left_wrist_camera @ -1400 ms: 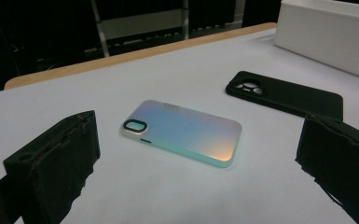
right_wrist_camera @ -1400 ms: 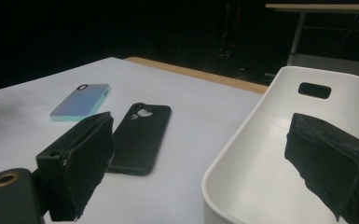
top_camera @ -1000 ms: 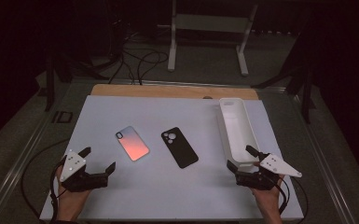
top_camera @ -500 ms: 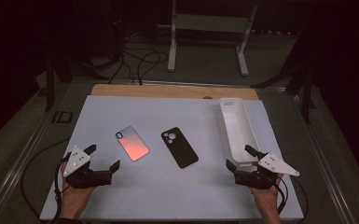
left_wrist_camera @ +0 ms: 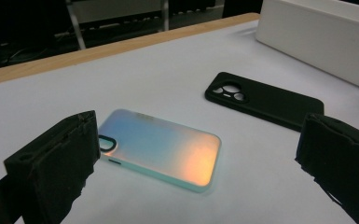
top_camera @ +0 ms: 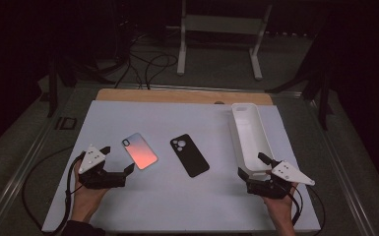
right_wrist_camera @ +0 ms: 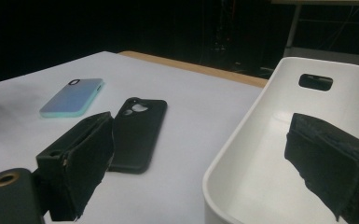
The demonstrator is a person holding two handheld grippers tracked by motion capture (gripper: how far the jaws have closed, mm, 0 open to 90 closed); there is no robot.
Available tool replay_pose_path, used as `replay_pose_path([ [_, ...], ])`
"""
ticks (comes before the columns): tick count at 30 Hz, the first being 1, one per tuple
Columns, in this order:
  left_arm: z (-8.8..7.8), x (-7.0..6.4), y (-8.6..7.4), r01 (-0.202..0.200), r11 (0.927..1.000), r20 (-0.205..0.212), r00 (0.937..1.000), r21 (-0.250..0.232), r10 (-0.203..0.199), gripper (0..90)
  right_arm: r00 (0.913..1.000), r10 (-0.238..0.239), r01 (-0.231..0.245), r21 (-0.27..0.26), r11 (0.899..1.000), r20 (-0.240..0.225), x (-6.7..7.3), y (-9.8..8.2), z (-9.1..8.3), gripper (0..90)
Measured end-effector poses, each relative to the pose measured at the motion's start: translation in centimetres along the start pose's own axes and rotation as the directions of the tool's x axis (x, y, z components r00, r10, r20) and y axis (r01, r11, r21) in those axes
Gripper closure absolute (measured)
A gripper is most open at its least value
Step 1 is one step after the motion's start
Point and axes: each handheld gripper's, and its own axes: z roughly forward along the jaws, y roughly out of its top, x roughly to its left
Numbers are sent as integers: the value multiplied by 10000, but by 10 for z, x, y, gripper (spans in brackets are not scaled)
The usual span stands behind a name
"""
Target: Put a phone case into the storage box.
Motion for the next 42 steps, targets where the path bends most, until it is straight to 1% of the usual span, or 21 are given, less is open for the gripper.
replay_pose_path([
  [5, 8, 1, 6, 47, 10000, -41, 10000, 87, -47, 0, 10000, -69, 69, 23, 10000, -20, 2, -1, 2, 79],
  [11, 19, 1, 14, -113, 9997, -227, 9997, 196, 118, 16, 10000, -83, 83, 29, 10000, 1, 3, -1, 3, 80],
  [14, 24, 1, 17, -233, 9996, -475, 9986, 185, 241, 46, 10000, -89, 89, 34, 10000, -1, 3, -1, 3, 80],
  [15, 26, 1, 18, -252, 9995, -580, 9980, 192, 262, 90, 10000, -94, 94, 81, 9999, -15, 2, -1, 4, 80],
  [16, 28, 1, 18, -236, 9996, -604, 9979, 141, 245, 90, 10000, -94, 94, 81, 9999, -15, 2, -1, 4, 80],
  [18, 32, 0, 20, -299, 9994, -699, 9971, 162, 309, 156, 9999, -80, 81, 130, 9999, -77, 2, -2, 5, 79],
  [19, 35, 0, 21, -312, 9995, -557, 9979, 72, 316, 202, 9999, -93, 94, 155, 9998, -55, 2, -2, 5, 79],
  [20, 35, 0, 21, -312, 9995, -557, 9979, 72, 316, 243, 9999, -93, 94, 155, 9998, -55, 2, -2, 5, 79],
  [21, 38, 1, 21, -282, 9996, -522, 9982, 21, 282, 243, 9999, -94, 95, 162, 9998, -51, 2, -2, 5, 80],
  [24, 43, 2, 24, -177, 9998, -431, 9989, 30, 178, 361, 9999, -150, 151, 134, 9998, -15, 2, -2, 5, 79],
  [29, 54, 5, 28, -18, 9999, -299, 9996, 116, 22, 481, 9999, -133, 132, 119, 9998, 33, 1, -2, 4, 79],
  [30, 54, 5, 28, -18, 9999, -299, 9996, 116, 22, 524, 9999, -133, 132, 119, 9998, 33, 1, -2, 4, 79],
  [31, 58, 7, 29, 7, 9998, -82, 10000, 200, -5, 524, 9999, -139, 139, 107, 9998, 53, 1, -1, 4, 80],
  [32, 62, 7, 30, -5, 9996, -37, 10000, 286, 6, 583, 9999, -142, 141, 98, 9999, 68, 1, -1, 3, 80],
  [33, 65, 7, 30, -10, 9993, -21, 10000, 383, 11, 679, 9999, -139, 138, 110, 9998, 97, 1, -1, 3, 80],
  [34, 68, 7, 30, -31, 9988, 23, 10000, 488, 30, 679, 9999, -139, 138, 110, 9998, 97, 1, -1, 3, 80],
  [35, 72, 7, 30, -42, 9981, 134, 9999, 613, 33, 718, 9999, -148, 147, 103, 9998, 90, 0, -1, 3, 80],
  [37, 78, 7, 30, -85, 9968, 168, 9998, 798, 72, 788, 9998, -140, 139, 86, 9999, 112, 0, -1, 3, 80],
  [39, 85, 7, 30, -7, 9947, 240, 9997, 1025, -18, 869, 9999, -120, 119, 94, 9999, 103, 0, -1, 2, 80],
  [40, 88, 7, 29, -18, 9939, 299, 9996, 1101, -15, 895, 9998, -141, 140, 85, 9999, 102, 0, -1, 3, 80],
  [42, 93, 5, 27, -48, 9916, 334, 9994, 1291, 4, 900, 9998, -151, 150, 88, 9998, 101, 0, -1, 3, 80],
])
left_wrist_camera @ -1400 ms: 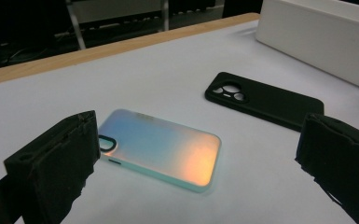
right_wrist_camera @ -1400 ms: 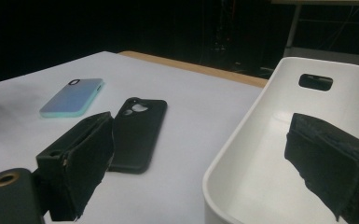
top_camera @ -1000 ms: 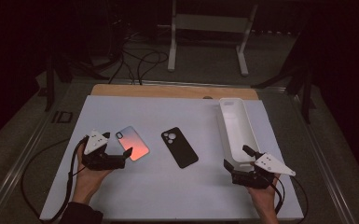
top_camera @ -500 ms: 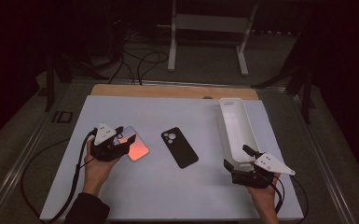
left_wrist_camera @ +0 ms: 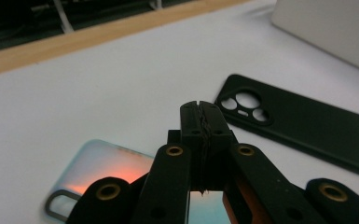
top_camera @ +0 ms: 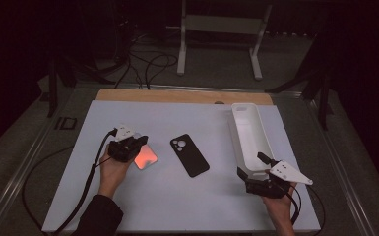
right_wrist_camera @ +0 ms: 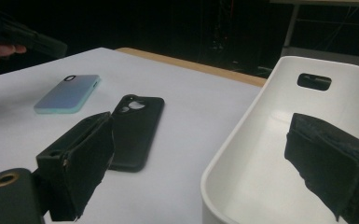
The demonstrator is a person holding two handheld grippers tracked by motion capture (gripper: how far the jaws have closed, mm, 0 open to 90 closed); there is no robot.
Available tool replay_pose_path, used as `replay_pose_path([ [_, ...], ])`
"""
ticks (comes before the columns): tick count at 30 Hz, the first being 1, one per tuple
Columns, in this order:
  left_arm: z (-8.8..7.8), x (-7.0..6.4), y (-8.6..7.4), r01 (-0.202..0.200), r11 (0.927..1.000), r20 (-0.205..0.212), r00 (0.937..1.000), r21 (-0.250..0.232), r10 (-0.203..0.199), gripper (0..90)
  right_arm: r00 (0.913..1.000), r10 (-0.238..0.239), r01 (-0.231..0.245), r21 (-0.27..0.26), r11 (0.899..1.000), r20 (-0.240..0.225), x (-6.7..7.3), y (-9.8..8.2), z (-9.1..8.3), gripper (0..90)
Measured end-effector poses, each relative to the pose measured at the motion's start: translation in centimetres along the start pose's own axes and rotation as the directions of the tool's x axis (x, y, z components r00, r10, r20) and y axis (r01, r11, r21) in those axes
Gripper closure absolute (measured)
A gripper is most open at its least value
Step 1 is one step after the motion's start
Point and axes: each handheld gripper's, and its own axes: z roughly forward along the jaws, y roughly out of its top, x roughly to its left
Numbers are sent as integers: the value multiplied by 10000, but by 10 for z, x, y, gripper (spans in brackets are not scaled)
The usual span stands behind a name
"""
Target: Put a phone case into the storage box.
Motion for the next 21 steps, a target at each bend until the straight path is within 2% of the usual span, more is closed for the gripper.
replay_pose_path([
  [6, 14, -4, -2, 74, 9995, 49, 10000, 303, -76, 900, 10000, -27, 27, 3, 10000, 8, 0, 0, 0, 80],
  [8, 24, -5, -3, 275, 9985, 44, 9996, 470, -277, 900, 10000, -57, 57, -8, 10000, 17, 0, 0, 0, 80],
  [12, 35, -8, -4, 306, 9969, 117, 9994, 725, -315, 900, 10000, -8, 8, -11, 10000, 3, 0, 0, 0, 80],
  [14, 42, -11, -4, 233, 9950, 65, 9997, 975, -241, 900, 10000, -28, 28, 11, 10000, 6, 0, 0, 0, 80],
  [21, 58, -15, -5, 354, 9874, 47, 9993, 1540, -365, 900, 10000, -41, 41, -4, 10000, 7, 0, 0, 0, 80],
])
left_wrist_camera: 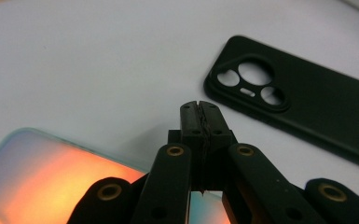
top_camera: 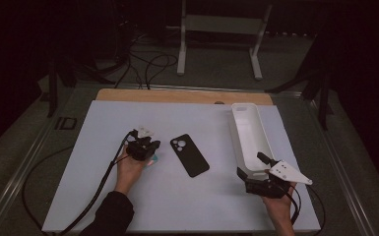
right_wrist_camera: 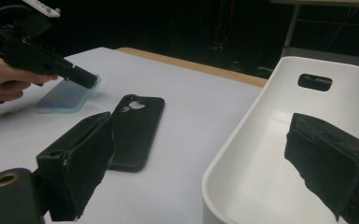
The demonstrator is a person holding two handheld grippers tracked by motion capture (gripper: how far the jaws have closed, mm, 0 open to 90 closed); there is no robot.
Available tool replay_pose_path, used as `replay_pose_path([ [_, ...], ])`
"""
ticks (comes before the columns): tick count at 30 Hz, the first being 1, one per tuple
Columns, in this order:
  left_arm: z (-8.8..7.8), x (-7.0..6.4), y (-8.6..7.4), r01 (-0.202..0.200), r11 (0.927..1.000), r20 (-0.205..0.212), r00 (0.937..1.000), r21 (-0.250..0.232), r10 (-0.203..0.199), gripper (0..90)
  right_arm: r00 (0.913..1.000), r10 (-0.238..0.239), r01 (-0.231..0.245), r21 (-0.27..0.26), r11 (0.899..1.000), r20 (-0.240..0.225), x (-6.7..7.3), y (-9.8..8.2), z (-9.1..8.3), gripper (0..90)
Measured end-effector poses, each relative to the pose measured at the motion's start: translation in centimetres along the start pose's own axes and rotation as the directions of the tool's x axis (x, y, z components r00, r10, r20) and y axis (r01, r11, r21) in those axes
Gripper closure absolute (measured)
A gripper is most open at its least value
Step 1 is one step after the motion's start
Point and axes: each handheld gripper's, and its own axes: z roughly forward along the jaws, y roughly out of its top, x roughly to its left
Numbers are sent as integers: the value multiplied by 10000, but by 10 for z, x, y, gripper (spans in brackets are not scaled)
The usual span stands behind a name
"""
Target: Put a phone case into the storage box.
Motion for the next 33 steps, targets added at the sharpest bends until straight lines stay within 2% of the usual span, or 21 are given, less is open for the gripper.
replay_pose_path([
  [5, 8, -3, -2, 214, 9993, 38, 9998, 322, -215, 900, 10000, 2, -2, 30, 10000, -17, 0, 0, 0, 80],
  [11, 15, -7, -7, 63, 9963, -56, 10000, 855, -58, 900, 10000, 19, -19, 39, 10000, -36, 1, 0, 1, 80],
  [15, 13, -8, -11, 234, 9961, -41, 9997, 853, -231, 900, 10000, -1, 1, 47, 10000, -23, 0, 0, 0, 80],
  [21, 2, -12, -20, 65, 9948, 137, 9999, 1016, -79, 900, 10000, -23, 23, 31, 10000, -25, 0, 0, 0, 80],
  [22, -8, -12, -29, 97, 9946, 261, 9996, 1031, -125, 900, 9999, 84, -84, -28, 10000, -111, 0, 0, 0, 80],
  [26, -20, -10, -39, 133, 9944, 279, 9995, 1047, -163, 900, 9999, -5, 5, 10, 10000, -167, 1, 2, 2, 80],
  [27, -20, -10, -39, 133, 9944, 279, 9995, 1047, -163, 900, 9999, -5, 5, 10, 10000, -167, 1, 2, 2, 80],
  [29, -33, -7, -50, 83, 9945, 193, 9998, 1043, -104, 900, 9997, -146, 147, 45, 9999, -186, 1, 4, 6, 80],
  [33, -50, 1, -65, 253, 9950, -28, 9997, 962, -251, 900, 9997, -206, 206, -64, 9998, -131, -2, 8, 7, 80],
])
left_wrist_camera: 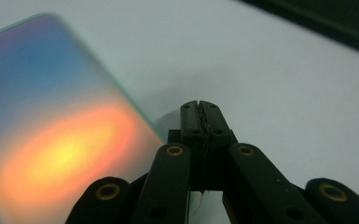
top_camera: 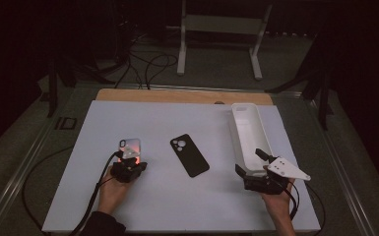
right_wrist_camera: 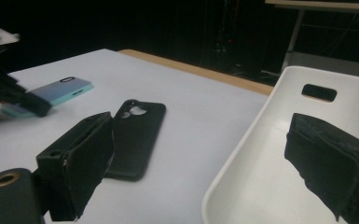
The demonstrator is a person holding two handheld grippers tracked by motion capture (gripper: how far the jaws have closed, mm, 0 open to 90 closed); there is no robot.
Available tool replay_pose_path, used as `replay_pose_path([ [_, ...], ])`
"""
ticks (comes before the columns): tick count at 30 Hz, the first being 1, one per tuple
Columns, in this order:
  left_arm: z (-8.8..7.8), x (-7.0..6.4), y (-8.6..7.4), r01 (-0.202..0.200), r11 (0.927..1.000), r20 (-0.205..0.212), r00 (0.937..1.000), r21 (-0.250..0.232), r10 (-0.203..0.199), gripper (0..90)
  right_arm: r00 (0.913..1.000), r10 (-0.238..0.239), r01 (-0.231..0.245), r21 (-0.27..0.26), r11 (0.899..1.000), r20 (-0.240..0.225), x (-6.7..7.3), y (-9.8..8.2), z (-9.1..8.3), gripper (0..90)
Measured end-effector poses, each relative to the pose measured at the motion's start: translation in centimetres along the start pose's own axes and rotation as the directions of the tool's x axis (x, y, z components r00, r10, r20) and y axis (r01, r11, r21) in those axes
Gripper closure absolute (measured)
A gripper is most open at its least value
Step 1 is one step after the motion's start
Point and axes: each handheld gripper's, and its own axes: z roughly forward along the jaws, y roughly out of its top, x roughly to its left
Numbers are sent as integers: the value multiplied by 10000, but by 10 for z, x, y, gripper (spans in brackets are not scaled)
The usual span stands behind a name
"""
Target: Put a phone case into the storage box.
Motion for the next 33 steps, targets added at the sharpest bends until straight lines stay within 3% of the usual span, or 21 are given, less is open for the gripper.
replay_pose_path([
  [6, -19, 15, -17, 210, 9998, -596, 9980, 23, -208, 899, 10000, -52, 52, 17, 10000, 29, -5, 3, 3, 80],
  [8, -28, 28, -26, 742, 9972, -1012, 9921, -85, -746, 898, 9998, -195, 194, 94, 9998, 73, -8, 5, 7, 80],
  [10, -33, 39, -32, 1146, 9931, -1172, 9862, -248, -1167, 898, 9997, -204, 202, 111, 9997, 119, -9, 5, 8, 80],
  [18, -33, 40, -35, 1200, 9915, -1107, 9860, -496, -1248, 897, 9998, -133, 131, 155, 9998, 126, -11, 3, 8, 80],
  [22, -43, 37, -32, 1071, 9876, -786, 9901, -1151, -1165, 892, 9998, -127, 124, 163, 9998, 169, -11, 1, 7, 80],
  [25, -57, 33, -29, 880, 9756, -701, 9921, -2014, -1040, 865, 9998, -100, 97, 176, 9998, 184, -12, 0, 5, 80],
  [27, -68, 31, -28, 664, 9621, -673, 9939, -2646, -871, 824, 9998, -76, 73, 183, 9998, 162, -11, 0, 5, 80],
  [29, -78, 28, -27, 483, 9467, -823, 9935, -3185, -784, 707, 9999, -68, 66, 197, 9998, 123, -10, 0, 5, 80],
  [30, -78, 28, -27, 483, 9467, -823, 9935, -3185, -784, 653, 9999, -68, 66, 197, 9998, 123, -10, 0, 5, 80],
  [32, -90, 26, -30, 267, 9165, -638, 9963, -3991, -568, 535, 10000, -56, 55, 224, 9997, 58, -8, -1, 4, 80],
  [33, -93, 26, -31, 248, 9125, -564, 9970, -4083, -523, 485, 10000, -62, 61, 240, 9997, 34, -8, -1, 4, 80],
])
